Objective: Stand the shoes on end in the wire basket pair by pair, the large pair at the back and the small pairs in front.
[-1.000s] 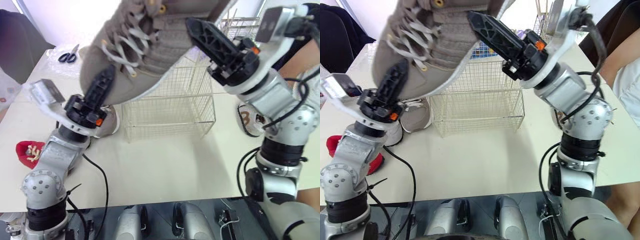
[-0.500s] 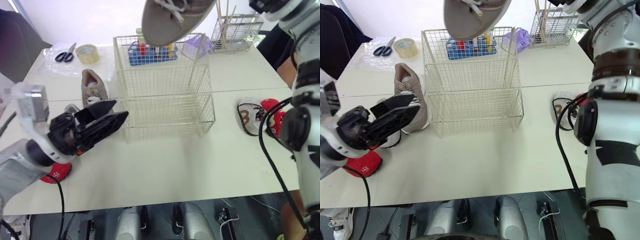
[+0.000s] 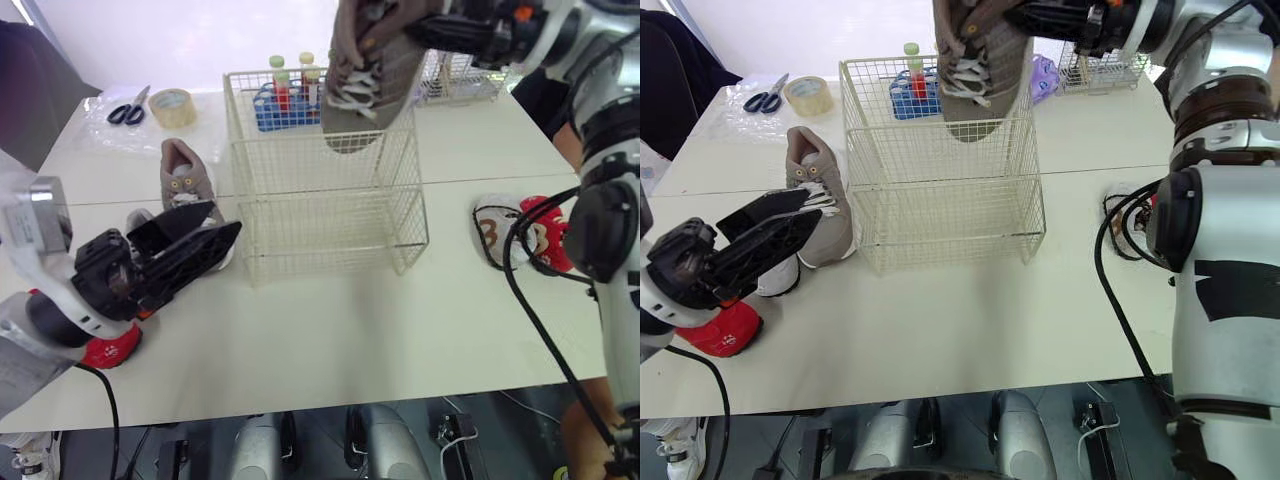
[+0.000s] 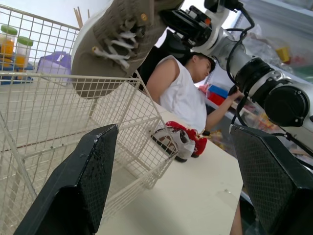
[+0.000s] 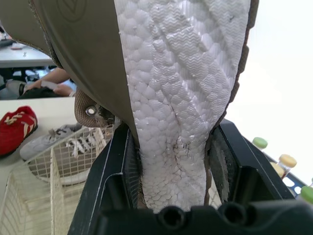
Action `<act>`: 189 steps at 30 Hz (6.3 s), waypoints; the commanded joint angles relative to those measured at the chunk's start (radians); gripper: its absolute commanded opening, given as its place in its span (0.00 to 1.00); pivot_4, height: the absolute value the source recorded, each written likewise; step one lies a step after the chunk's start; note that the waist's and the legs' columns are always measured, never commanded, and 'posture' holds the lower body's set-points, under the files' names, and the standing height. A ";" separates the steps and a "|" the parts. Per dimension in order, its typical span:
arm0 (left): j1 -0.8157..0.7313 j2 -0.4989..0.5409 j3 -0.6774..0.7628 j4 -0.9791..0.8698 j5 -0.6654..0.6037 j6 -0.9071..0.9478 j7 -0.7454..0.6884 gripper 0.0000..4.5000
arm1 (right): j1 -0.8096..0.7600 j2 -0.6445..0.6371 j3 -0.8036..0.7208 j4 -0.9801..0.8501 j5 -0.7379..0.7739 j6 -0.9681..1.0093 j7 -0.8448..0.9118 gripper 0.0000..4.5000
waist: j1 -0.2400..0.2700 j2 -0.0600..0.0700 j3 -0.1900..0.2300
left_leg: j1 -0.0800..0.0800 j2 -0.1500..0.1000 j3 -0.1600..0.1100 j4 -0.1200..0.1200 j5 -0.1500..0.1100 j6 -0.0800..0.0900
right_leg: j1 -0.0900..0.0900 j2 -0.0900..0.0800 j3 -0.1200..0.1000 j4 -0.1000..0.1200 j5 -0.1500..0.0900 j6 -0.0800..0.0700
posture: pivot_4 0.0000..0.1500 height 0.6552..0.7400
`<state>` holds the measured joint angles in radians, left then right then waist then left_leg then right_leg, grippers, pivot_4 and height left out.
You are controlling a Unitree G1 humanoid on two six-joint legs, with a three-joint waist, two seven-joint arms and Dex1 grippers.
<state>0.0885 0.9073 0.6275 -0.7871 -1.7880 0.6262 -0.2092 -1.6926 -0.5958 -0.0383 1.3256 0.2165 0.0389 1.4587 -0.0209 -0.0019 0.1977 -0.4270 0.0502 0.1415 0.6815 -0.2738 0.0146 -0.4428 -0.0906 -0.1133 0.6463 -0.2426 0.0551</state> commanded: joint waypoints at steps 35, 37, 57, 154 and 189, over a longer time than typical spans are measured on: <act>-0.272 -0.003 -0.271 0.074 0.346 -0.016 0.109 0.85 | 0.655 0.208 -0.183 -1.177 0.142 0.509 -0.709 0.99 | 0.008 -0.001 -0.001 | 0.001 0.000 -0.003 0.002 0.003 -0.003 | 0.001 0.001 -0.001 0.005 0.000 0.000 | 1.00 1.00; -0.292 -0.011 -0.291 0.077 0.378 -0.013 0.104 0.85 | 0.679 0.229 -0.173 -1.235 0.158 0.552 -0.758 0.99 | 0.008 -0.001 -0.001 | 0.001 0.000 -0.003 0.002 0.003 -0.003 | 0.001 0.002 -0.001 0.005 0.000 0.000 | 1.00 1.00; -0.810 0.110 -0.428 1.182 0.799 0.249 -0.170 1.00 | 0.680 -0.282 -0.100 -1.559 0.633 0.888 -0.133 1.00 | 0.010 -0.002 -0.002 | 0.002 0.000 -0.003 0.001 0.003 -0.004 | 0.001 0.005 -0.002 0.005 0.000 0.000 | 1.00 1.00; -1.341 -0.542 -0.478 1.140 1.581 -0.678 -0.216 0.07 | 1.509 -0.169 -0.428 -2.018 0.931 0.761 -0.933 1.00 | 0.034 -0.021 -0.002 | 0.000 -0.001 -0.003 0.017 -0.003 0.007 | 0.007 -0.001 -0.003 0.007 0.002 0.006 | 1.00 1.00; -1.161 -0.605 -0.545 1.141 1.693 -0.837 -0.193 0.07 | 1.381 -0.112 -0.345 -1.908 0.959 0.606 -0.926 1.00 | 0.035 -0.018 -0.011 | 0.009 -0.001 -0.004 0.017 -0.008 0.016 | 0.019 -0.002 -0.004 0.003 0.003 0.007 | 1.00 1.00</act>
<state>-1.0524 0.2943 0.0899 0.3367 -0.0970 -0.1838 -0.3882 -0.2964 -0.7044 -0.3649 -0.5748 1.1714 0.6698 0.5292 0.0141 -0.0203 0.1863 -0.4177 0.0490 0.1380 0.6983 -0.2820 0.0304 -0.4240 -0.0921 -0.1172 0.6495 -0.2399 0.0616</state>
